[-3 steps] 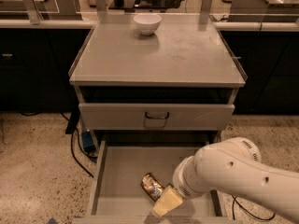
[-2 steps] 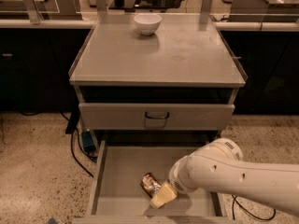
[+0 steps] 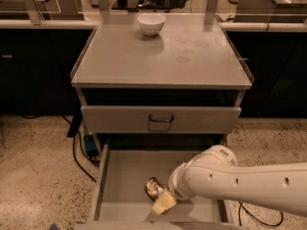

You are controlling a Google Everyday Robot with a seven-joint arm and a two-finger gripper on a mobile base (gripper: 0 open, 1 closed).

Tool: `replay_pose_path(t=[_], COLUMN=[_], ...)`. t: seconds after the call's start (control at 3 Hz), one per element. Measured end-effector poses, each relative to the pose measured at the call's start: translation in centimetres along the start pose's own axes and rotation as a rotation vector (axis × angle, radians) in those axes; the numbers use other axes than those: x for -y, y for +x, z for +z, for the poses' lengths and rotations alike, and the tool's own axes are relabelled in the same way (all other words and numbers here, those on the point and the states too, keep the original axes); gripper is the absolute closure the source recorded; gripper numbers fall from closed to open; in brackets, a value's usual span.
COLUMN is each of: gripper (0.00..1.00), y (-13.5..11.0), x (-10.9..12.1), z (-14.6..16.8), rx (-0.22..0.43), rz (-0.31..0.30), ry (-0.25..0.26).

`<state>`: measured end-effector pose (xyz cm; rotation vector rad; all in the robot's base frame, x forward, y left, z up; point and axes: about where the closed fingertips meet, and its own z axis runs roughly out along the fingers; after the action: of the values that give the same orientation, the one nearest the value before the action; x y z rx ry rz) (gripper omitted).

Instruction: Pick orange can from middle drawer and place on counter

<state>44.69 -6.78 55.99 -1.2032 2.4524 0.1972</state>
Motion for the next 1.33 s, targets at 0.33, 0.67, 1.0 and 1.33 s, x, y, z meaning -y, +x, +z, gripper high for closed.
replay_pose_path(t=[0.33,0.67,1.0,1.33], gripper=[0.00,0.00,0.00,0.00], y=[0.3,0.3,0.1,-2.2], x=[-3.9,-3.9,-3.4,-1.5], z=[7.0,7.0,7.0,8.7], rx=[0.014,0.014,0.057,0.191], rz=[-0.052,-0.052,-0.040,0.011], ry=[-0.102,-0.102,-0.092,-0.088])
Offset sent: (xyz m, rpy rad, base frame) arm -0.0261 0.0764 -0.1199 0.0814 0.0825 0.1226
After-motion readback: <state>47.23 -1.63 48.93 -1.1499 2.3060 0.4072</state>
